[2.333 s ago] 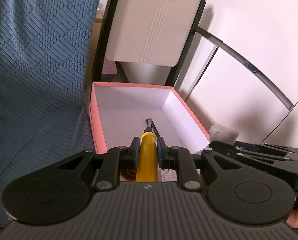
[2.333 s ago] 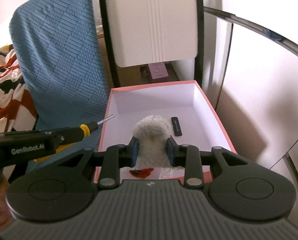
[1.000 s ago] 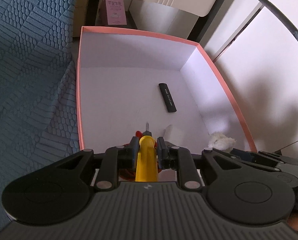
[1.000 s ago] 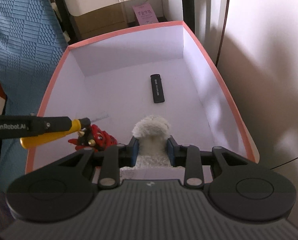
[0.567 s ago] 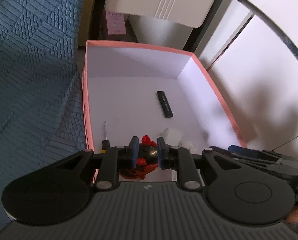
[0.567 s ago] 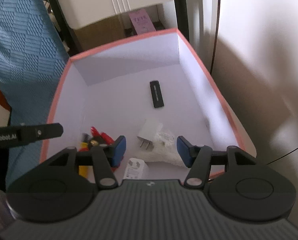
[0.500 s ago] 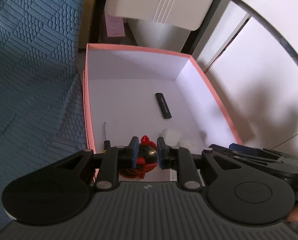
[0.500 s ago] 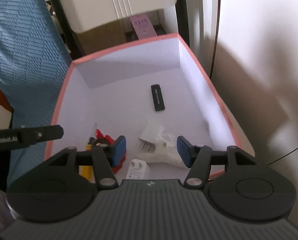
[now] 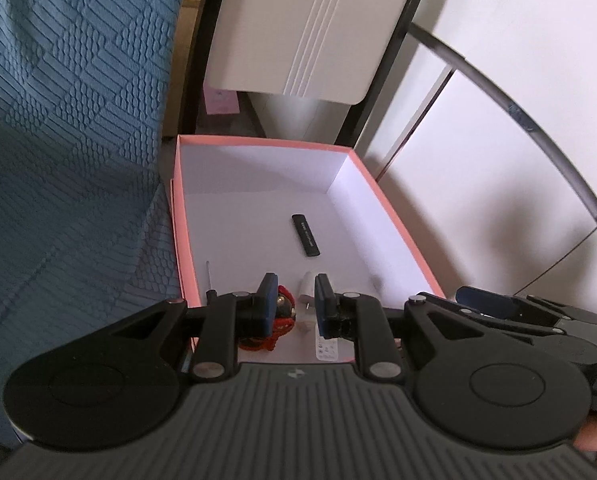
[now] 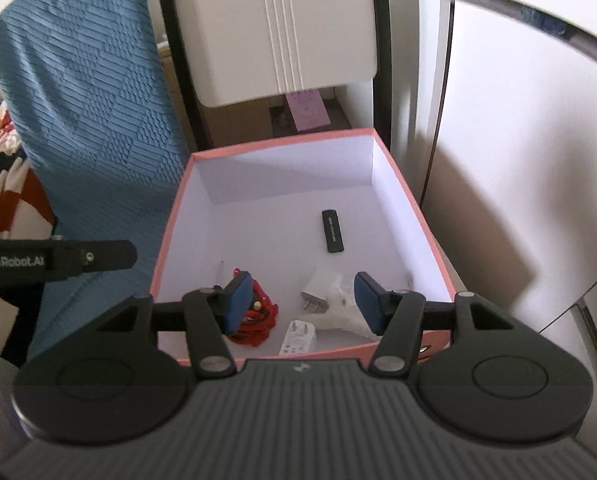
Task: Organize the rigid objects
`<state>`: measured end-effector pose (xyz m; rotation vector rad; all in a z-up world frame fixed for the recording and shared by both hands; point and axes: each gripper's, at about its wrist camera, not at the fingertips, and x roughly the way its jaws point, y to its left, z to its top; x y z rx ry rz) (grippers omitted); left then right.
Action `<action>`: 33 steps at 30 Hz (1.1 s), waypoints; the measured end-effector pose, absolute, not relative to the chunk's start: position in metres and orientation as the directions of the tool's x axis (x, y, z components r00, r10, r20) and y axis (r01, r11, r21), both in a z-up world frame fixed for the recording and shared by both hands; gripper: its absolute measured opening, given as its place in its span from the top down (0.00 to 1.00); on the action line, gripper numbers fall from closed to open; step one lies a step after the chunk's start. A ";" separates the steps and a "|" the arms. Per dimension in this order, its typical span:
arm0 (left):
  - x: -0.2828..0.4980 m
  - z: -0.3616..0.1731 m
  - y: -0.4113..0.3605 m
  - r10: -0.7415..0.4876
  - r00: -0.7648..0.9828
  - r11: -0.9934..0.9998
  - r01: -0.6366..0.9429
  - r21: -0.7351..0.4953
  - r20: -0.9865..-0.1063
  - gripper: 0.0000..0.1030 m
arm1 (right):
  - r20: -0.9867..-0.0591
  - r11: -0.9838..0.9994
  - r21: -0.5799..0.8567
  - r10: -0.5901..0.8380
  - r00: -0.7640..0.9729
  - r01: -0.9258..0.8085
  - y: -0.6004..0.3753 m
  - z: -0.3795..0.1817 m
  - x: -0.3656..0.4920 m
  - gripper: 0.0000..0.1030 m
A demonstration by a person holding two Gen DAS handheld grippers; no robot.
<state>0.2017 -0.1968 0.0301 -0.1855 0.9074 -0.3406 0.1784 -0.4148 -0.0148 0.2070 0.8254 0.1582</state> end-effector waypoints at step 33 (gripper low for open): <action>0.084 0.077 -0.150 -0.328 0.672 0.943 0.195 -0.269 -0.664 0.05 | -0.616 0.966 0.251 0.213 0.759 -0.067 -0.397 0.042 0.073 0.04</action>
